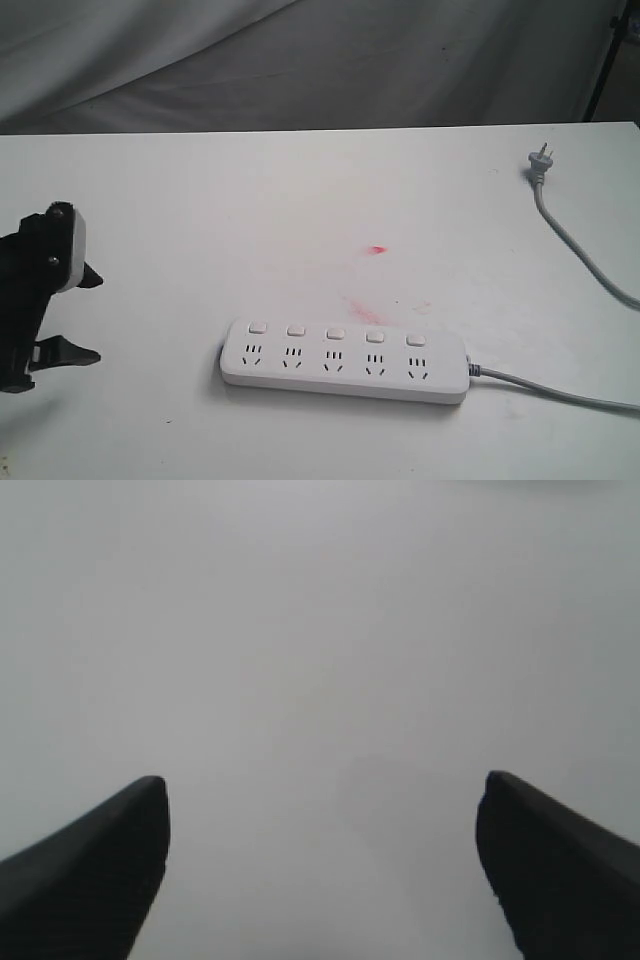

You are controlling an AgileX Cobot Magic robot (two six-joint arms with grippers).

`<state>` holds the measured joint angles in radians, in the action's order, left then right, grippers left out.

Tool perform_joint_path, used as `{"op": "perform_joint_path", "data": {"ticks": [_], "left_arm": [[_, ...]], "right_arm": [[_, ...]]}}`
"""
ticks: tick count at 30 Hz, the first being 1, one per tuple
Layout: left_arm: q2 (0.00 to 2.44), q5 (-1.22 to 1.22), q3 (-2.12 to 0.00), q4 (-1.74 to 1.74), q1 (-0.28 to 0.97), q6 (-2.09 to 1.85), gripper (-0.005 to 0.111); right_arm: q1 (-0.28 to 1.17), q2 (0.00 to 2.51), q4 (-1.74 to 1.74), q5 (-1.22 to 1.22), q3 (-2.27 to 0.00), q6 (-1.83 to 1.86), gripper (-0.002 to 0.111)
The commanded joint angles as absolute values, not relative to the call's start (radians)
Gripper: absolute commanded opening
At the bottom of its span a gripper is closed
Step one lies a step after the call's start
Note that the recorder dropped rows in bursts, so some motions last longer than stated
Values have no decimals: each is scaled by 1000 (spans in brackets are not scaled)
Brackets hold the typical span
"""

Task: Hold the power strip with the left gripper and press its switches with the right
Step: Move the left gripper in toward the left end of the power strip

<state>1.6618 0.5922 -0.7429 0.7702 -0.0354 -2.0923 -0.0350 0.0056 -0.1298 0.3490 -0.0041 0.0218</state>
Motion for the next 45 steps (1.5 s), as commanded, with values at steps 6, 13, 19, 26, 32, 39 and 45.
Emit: {"op": "perform_joint_path", "data": {"ticks": [6, 13, 19, 26, 32, 39, 45], "left_arm": [[1680, 514, -738, 892, 51, -2093, 79], [1680, 614, -795, 916, 51, -2093, 79], [1700, 800, -853, 945, 51, -2093, 79], [1809, 807, -868, 971, 51, -2093, 79], [1892, 818, -921, 980, 51, -2093, 79], [1920, 949, -972, 993, 65, -2093, 79], [1921, 874, -969, 932, 175, -2093, 79]], "right_arm": [[-30, 0, -130, 344, 0, 24, 0], [-30, 0, -130, 344, 0, 24, 0], [-30, 0, -130, 344, 0, 24, 0], [-30, 0, -130, 344, 0, 24, 0], [-30, 0, -130, 344, 0, 24, 0], [-30, 0, -130, 344, 0, 24, 0], [-30, 0, -130, 344, 0, 24, 0]]}}
